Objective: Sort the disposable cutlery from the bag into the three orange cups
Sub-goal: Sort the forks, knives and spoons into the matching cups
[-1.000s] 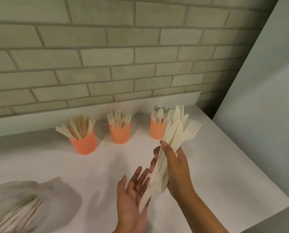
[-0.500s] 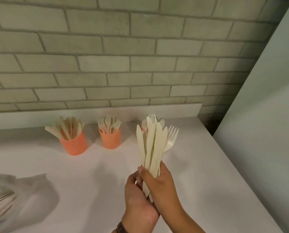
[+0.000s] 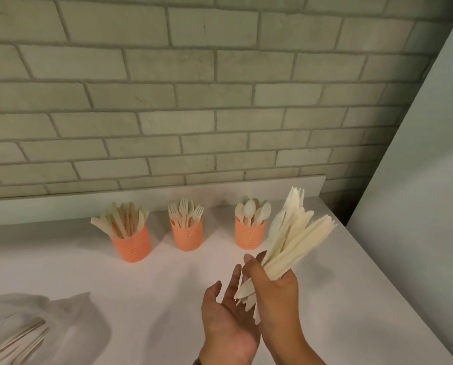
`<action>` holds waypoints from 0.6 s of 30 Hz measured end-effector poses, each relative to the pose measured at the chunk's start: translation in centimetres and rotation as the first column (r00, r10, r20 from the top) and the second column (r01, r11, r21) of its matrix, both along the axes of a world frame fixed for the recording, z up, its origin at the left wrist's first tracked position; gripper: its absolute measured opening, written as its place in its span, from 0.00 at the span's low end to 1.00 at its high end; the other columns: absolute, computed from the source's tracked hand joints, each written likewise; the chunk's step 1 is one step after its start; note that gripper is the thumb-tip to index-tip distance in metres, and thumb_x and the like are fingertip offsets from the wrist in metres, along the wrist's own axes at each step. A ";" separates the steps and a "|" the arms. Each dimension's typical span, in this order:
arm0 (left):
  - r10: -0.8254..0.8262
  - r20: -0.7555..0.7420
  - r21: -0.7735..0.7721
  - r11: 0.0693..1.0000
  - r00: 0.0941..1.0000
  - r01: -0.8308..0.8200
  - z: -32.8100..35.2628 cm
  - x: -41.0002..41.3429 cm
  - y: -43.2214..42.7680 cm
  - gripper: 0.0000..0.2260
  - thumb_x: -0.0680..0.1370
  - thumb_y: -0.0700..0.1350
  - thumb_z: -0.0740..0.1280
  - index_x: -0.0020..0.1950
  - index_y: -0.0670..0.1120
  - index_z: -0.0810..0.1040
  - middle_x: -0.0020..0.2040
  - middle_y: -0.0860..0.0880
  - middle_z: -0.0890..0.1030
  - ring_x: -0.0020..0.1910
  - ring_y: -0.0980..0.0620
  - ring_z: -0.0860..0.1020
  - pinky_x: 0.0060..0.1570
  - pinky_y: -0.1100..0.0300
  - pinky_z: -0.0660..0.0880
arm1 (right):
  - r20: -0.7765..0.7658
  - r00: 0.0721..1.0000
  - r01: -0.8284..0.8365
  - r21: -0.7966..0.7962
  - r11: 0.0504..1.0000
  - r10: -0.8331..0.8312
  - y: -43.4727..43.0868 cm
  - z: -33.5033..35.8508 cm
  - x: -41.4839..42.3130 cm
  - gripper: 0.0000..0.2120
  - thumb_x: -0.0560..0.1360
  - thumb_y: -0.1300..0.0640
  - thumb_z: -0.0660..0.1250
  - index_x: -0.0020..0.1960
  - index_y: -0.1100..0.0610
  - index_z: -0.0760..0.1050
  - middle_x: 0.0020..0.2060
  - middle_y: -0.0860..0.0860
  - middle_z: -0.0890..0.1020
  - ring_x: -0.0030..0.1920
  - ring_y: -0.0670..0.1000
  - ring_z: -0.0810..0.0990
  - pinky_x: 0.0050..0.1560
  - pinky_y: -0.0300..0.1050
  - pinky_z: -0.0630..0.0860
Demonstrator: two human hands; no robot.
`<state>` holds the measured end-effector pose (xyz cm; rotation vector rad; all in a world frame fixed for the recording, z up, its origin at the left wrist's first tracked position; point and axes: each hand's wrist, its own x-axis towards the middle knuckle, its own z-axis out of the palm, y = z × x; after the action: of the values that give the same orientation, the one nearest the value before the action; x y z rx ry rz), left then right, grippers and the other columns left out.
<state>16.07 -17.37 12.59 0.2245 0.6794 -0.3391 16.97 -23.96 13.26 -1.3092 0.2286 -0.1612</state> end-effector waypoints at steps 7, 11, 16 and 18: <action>0.111 0.045 0.000 0.994 0.993 -0.111 0.3 1.2 1.4 0.19 0.77 0.49 0.55 0.55 0.41 0.81 0.54 0.40 0.82 0.44 0.38 0.82 0.50 0.45 0.75 | -0.089 0.993 -0.070 0.069 0.995 0.076 1.5 -1.3 -0.6 0.13 0.73 0.69 0.67 0.31 0.60 0.73 0.26 0.51 0.78 0.29 0.45 0.80 0.32 0.37 0.75; 0.045 0.110 0.183 0.981 0.993 -0.065 -0.7 0.8 0.5 0.17 0.79 0.46 0.55 0.45 0.42 0.82 0.47 0.42 0.82 0.50 0.41 0.79 0.47 0.51 0.74 | -0.093 0.987 -0.132 0.004 0.991 0.131 1.3 -1.5 -0.2 0.15 0.72 0.61 0.68 0.28 0.57 0.71 0.24 0.51 0.76 0.27 0.48 0.77 0.30 0.37 0.72; -0.102 0.285 0.631 0.768 0.953 -0.106 -1.3 0.2 0.2 0.12 0.80 0.45 0.57 0.48 0.50 0.81 0.45 0.54 0.84 0.50 0.55 0.79 0.48 0.59 0.73 | -0.145 0.970 -0.222 -0.188 0.957 0.196 0.4 -1.7 0.7 0.12 0.71 0.59 0.68 0.31 0.58 0.71 0.23 0.52 0.74 0.26 0.49 0.74 0.27 0.37 0.70; -0.203 0.397 0.803 0.550 0.895 -0.232 -1.6 0.3 1.3 0.08 0.78 0.45 0.62 0.49 0.53 0.79 0.48 0.57 0.82 0.52 0.56 0.78 0.49 0.64 0.72 | -0.169 0.960 -0.261 -0.265 0.928 0.222 -0.1 -1.7 0.7 0.10 0.73 0.62 0.67 0.33 0.61 0.71 0.21 0.54 0.74 0.22 0.51 0.73 0.25 0.39 0.70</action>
<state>16.41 -16.07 11.03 1.2090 0.3189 0.1055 17.66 -24.01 11.59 -1.6268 0.1609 0.1113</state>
